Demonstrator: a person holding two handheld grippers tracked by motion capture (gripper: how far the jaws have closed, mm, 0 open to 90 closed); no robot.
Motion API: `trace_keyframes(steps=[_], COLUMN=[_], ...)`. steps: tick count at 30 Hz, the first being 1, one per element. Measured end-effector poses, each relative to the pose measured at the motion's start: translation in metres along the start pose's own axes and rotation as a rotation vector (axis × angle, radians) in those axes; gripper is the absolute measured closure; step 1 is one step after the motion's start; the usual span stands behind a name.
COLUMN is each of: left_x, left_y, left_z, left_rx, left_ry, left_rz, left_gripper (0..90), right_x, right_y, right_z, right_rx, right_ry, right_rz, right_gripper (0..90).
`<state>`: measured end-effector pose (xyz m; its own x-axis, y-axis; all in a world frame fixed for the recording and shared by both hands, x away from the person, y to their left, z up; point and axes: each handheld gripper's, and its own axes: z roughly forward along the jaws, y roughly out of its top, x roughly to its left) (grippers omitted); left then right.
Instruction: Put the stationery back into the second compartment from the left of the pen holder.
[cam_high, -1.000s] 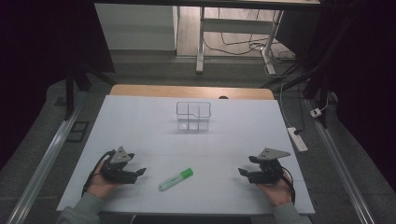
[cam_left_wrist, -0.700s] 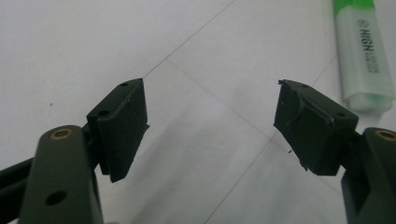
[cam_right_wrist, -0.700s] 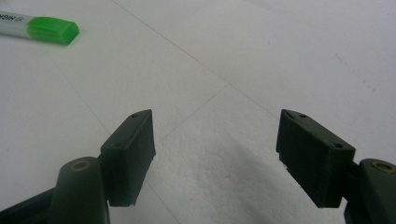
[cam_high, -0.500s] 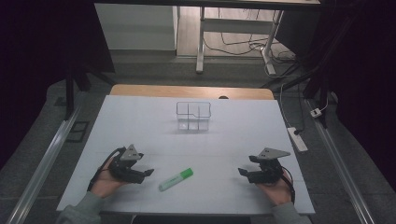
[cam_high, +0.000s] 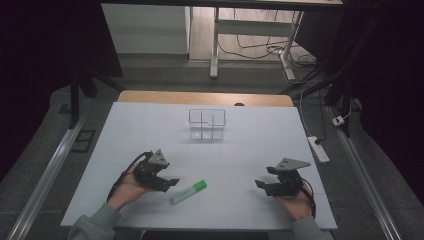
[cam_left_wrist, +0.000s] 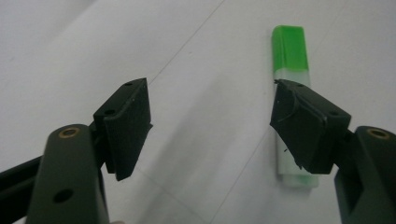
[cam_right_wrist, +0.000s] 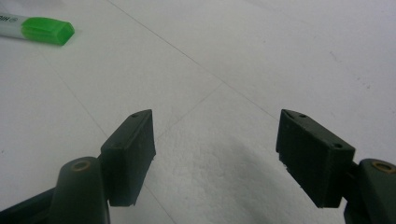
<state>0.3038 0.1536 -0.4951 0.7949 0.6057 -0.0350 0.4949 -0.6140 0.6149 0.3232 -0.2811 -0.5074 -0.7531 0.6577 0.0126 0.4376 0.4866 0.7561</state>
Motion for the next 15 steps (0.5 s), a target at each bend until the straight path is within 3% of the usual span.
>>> trace_keyframes(steps=[7, 15], left_x=[-0.007, -0.014], left_y=[0.014, 0.024], left_z=[0.009, 0.015], left_rx=[0.022, 0.037], left_ry=[-0.034, -0.043], left_rz=[0.013, 0.040], left_gripper=[28.6, 28.6], right_x=[0.000, 0.000], right_y=[0.000, 0.000], right_z=[0.000, -0.001], right_rx=[-0.001, -0.005], right_ry=[-0.004, -0.004], right_rz=[0.003, 0.001], right_gripper=[28.4, 28.4])
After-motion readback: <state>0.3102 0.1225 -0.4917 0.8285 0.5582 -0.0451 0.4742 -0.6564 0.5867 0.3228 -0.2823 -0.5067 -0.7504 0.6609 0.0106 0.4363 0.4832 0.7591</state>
